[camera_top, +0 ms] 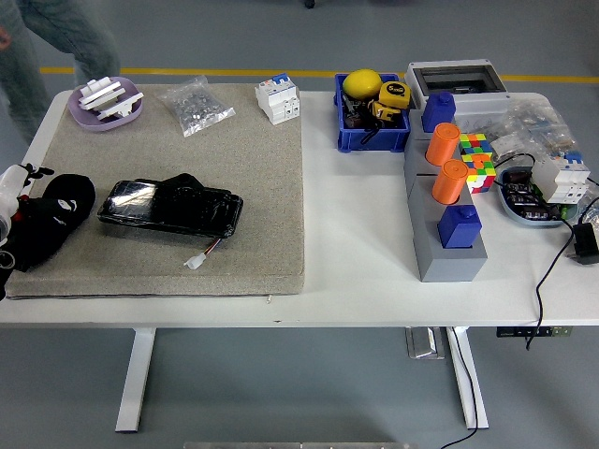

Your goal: Pick the rag up,wipe the panel,place it on the desk

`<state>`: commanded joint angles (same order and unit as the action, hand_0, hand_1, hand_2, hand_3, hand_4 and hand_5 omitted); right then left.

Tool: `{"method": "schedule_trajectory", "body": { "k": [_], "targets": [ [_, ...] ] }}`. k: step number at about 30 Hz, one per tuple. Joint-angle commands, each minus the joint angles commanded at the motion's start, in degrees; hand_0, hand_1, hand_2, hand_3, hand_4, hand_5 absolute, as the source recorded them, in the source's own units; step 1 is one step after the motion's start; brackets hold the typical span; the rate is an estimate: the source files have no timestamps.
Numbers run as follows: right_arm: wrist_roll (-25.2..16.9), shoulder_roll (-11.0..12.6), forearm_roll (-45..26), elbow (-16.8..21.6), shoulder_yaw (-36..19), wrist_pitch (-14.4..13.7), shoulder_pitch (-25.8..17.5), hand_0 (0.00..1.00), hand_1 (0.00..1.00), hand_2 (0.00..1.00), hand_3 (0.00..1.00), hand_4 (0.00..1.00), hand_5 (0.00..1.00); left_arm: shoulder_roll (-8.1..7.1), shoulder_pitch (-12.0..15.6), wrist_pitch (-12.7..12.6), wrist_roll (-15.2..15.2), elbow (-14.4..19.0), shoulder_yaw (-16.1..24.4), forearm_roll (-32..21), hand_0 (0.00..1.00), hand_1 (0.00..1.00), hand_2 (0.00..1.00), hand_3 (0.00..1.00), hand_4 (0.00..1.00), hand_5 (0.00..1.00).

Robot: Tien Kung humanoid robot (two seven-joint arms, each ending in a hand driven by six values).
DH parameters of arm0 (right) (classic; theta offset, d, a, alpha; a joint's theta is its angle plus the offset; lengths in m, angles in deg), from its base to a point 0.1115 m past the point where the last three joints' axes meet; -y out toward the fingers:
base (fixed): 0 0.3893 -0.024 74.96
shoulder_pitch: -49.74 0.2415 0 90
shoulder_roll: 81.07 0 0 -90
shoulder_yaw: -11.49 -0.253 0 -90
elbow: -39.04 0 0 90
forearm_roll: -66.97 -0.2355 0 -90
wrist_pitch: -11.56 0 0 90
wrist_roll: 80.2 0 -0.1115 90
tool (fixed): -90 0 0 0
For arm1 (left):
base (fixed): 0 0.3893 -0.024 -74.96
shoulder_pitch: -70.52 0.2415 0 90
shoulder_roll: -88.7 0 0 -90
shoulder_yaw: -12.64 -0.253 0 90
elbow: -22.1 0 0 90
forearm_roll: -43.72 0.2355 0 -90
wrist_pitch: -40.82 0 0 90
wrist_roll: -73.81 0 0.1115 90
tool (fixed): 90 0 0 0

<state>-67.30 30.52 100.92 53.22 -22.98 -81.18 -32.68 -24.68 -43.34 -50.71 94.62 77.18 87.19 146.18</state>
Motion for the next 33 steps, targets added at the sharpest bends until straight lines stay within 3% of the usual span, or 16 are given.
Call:
{"method": "schedule_trajectory", "body": {
  "k": [10, 11, 16, 17, 22, 23, 28, 29, 33],
  "targets": [
    [-0.31, -0.09, 2.24, 0.39, -2.46, -0.40, -0.03, 0.752, 0.596, 0.614, 0.560, 0.967, 0.483, -0.08, -2.50, -1.68, -2.07, -5.87, -2.24, -1.25, 0.880, 0.916, 0.894, 0.824, 0.929, 0.308],
    [-0.35, -0.10, 2.52, 0.41, -2.84, -0.45, -0.05, 0.752, 0.595, 0.614, 0.561, 0.967, 0.483, -0.15, -2.74, -1.97, -2.32, -6.47, -2.68, -1.53, 0.798, 0.872, 0.867, 0.819, 0.928, 0.313],
    [-0.54, -0.17, 3.38, 0.41, -4.30, -0.68, -0.12, 0.752, 0.595, 0.614, 0.561, 0.967, 0.483, -0.20, -3.17, -2.59, -3.01, -8.20, -3.65, -2.30, 0.798, 0.872, 0.867, 0.819, 0.928, 0.313],
    [-0.54, -0.16, 3.45, 0.40, -4.37, -0.69, -0.12, 0.753, 0.595, 0.614, 0.560, 0.967, 0.483, -0.18, -3.18, -2.81, -3.12, -8.34, -3.77, -2.36, 0.544, 0.779, 0.821, 0.792, 0.925, 0.312],
    [-0.71, -0.13, 4.16, 0.43, -5.73, -0.94, -0.20, 0.753, 0.595, 0.614, 0.560, 0.967, 0.483, -0.07, -3.15, -3.38, -3.17, -8.39, -4.65, -2.15, 0.544, 0.779, 0.821, 0.792, 0.925, 0.312],
    [-0.75, -0.12, 4.27, 0.45, -5.92, -1.00, -0.20, 0.754, 0.596, 0.613, 0.559, 0.966, 0.482, -0.03, -3.15, -3.32, -3.02, -8.40, -4.75, -2.11, 0.418, 0.692, 0.785, 0.670, 0.868, 0.217],
    [-0.90, -0.10, 4.89, 0.49, -6.99, -1.29, -0.15, 0.754, 0.596, 0.613, 0.559, 0.966, 0.482, 0.06, -3.23, -3.23, -2.42, -8.95, -5.35, -2.18, 0.418, 0.692, 0.785, 0.670, 0.868, 0.217],
    [-0.99, -0.14, 5.17, 0.50, -7.46, -1.41, -0.17, 0.754, 0.596, 0.613, 0.559, 0.965, 0.482, 0.11, -3.19, -3.14, -2.00, -9.16, -5.45, -1.98, 0.353, 0.552, 0.766, 0.599, 0.779, 0.085],
    [-1.07, -0.19, 5.45, 0.41, -7.96, -1.49, -0.25, 0.754, 0.596, 0.613, 0.559, 0.965, 0.482, 0.17, -3.08, -3.90, -1.69, -9.21, -5.65, -1.75, 0.353, 0.552, 0.766, 0.599, 0.779, 0.085]
  ]
}}
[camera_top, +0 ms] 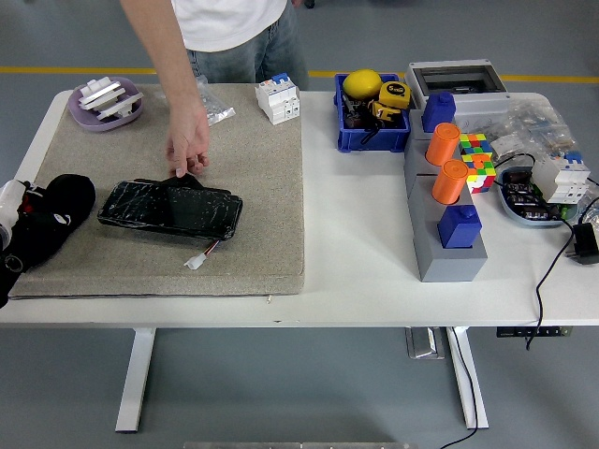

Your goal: Pick the rag up,wipe the panel,place it on the desk

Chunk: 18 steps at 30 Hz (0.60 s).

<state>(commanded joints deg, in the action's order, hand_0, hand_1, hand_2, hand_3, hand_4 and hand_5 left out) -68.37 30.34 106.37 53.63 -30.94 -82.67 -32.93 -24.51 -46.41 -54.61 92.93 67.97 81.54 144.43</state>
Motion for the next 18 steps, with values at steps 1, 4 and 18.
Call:
{"method": "schedule_trajectory", "body": {
  "k": [1, 4, 18],
  "targets": [
    [0.00, -0.01, -0.03, -0.04, 0.00, 0.01, -0.01, 0.754, 0.596, 0.613, 0.559, 0.965, 0.482, -0.01, -0.01, -0.22, 0.05, -0.02, -0.08, -0.01, 0.353, 0.552, 0.766, 0.599, 0.779, 0.085],
    [0.00, 0.02, -0.19, -0.05, 0.15, 0.00, 0.01, 0.754, 0.596, 0.613, 0.558, 0.966, 0.481, -0.04, 0.00, -1.27, 0.19, 0.00, -0.33, -0.23, 0.289, 0.457, 0.633, 0.569, 0.673, 0.008],
    [-0.21, 0.04, -0.42, -0.20, -0.44, -0.34, -0.19, 0.758, 0.596, 0.613, 0.558, 0.965, 0.479, 0.10, 0.37, -4.73, 0.65, -0.43, -1.32, 2.02, 0.231, 0.378, 0.553, 0.529, 0.396, 0.002]
  ]
}}
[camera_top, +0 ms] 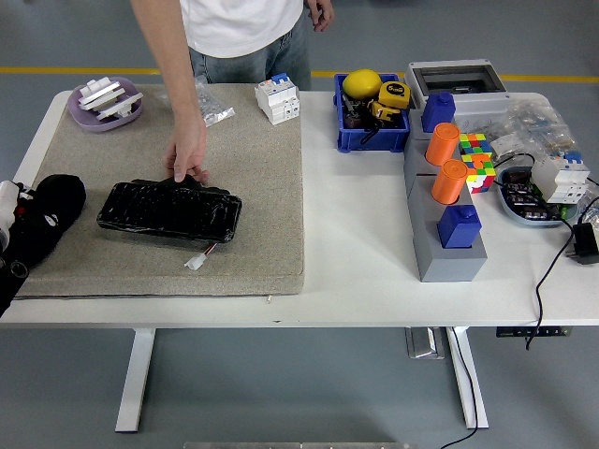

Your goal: Pick the rag up,wipe the panel,place it on the desk

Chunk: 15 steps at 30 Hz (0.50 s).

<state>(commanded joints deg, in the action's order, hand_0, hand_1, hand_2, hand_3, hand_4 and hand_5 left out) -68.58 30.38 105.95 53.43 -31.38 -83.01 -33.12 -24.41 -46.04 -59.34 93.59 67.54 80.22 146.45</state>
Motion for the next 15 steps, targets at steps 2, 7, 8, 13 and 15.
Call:
{"method": "schedule_trajectory", "body": {
  "k": [2, 7, 8, 13, 15],
  "targets": [
    [0.05, 0.03, -0.16, -0.02, 0.36, 0.06, 0.02, 0.759, 0.595, 0.613, 0.558, 0.966, 0.477, 0.02, 0.22, -0.72, -0.31, 0.65, 0.32, 0.48, 0.230, 0.383, 0.556, 0.532, 0.446, 0.002],
    [0.27, 0.18, -0.76, -0.13, 1.48, 0.22, 0.21, 0.759, 0.595, 0.613, 0.558, 0.966, 0.477, -0.28, 1.76, -1.31, 0.43, 6.02, 1.89, 4.61, 0.230, 0.383, 0.556, 0.532, 0.446, 0.002],
    [0.30, 0.23, -0.84, -0.13, 1.68, 0.23, 0.23, 0.761, 0.595, 0.613, 0.558, 0.965, 0.478, -0.44, 2.08, -1.33, 0.60, 7.55, 1.95, 5.49, 0.235, 0.384, 0.551, 0.504, 0.467, 0.002],
    [0.33, 0.46, -1.36, -0.22, 2.36, 0.26, 0.25, 0.761, 0.595, 0.613, 0.558, 0.965, 0.478, -1.27, 3.20, -1.32, 1.37, 14.61, 1.36, 7.99, 0.235, 0.384, 0.551, 0.504, 0.467, 0.002],
    [0.32, 0.50, -1.28, -0.19, 2.24, 0.21, 0.28, 0.760, 0.594, 0.612, 0.559, 0.966, 0.477, -1.69, 3.55, -1.38, 1.65, 16.94, 0.26, 8.72, 0.238, 0.385, 0.548, 0.496, 0.466, 0.002]
  ]
}}
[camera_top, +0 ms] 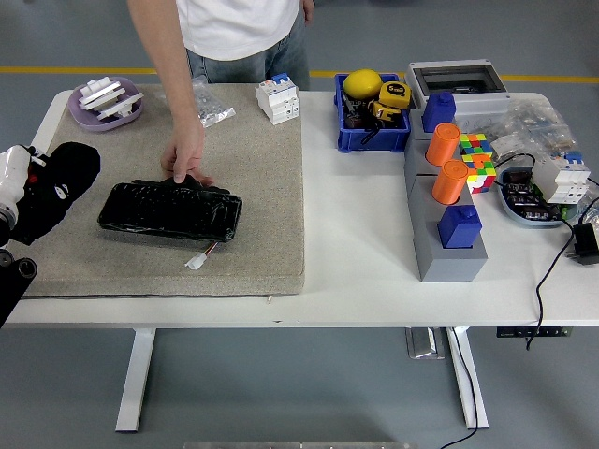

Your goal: Pick the rag up,wipe the panel,place it on the desk

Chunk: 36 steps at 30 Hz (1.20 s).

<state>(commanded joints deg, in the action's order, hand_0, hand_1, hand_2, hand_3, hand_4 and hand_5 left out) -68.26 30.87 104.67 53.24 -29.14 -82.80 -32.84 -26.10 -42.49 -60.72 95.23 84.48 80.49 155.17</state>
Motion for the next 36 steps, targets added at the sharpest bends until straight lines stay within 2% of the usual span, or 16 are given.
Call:
{"method": "schedule_trajectory", "body": {
  "k": [5, 16, 23, 29, 36],
  "targets": [
    [-0.04, -0.14, -0.22, -0.04, 0.05, 0.03, -0.06, 0.760, 0.594, 0.612, 0.559, 0.965, 0.477, -0.27, 0.08, -0.47, -0.01, 2.70, -3.47, 0.94, 0.242, 0.388, 0.546, 0.499, 0.469, 0.002],
    [-0.21, -0.15, -0.16, 0.03, -0.25, -0.14, 0.10, 0.760, 0.594, 0.612, 0.558, 0.965, 0.477, 0.63, -1.79, -1.01, -0.07, 0.39, -7.55, 0.10, 0.242, 0.388, 0.543, 0.495, 0.466, 0.002],
    [-0.35, -0.13, -0.30, 0.01, -0.25, -0.09, 0.05, 0.760, 0.594, 0.612, 0.558, 0.966, 0.479, 1.42, -2.07, -0.87, 0.38, 2.16, -10.16, 0.01, 0.246, 0.389, 0.542, 0.496, 0.463, 0.002],
    [-0.34, -0.06, 0.90, 0.02, -0.62, -0.08, 0.30, 0.759, 0.594, 0.612, 0.558, 0.966, 0.479, 1.80, -3.08, -0.64, 0.51, 3.02, -14.54, -0.95, 0.246, 0.385, 0.540, 0.491, 0.462, 0.002],
    [-0.26, 0.26, 1.61, -0.08, -1.01, 0.13, 0.18, 0.760, 0.595, 0.612, 0.558, 0.966, 0.480, 2.40, -3.54, -0.32, 1.59, 8.27, -20.05, -0.71, 0.246, 0.387, 0.542, 0.496, 0.458, 0.002]
  ]
}}
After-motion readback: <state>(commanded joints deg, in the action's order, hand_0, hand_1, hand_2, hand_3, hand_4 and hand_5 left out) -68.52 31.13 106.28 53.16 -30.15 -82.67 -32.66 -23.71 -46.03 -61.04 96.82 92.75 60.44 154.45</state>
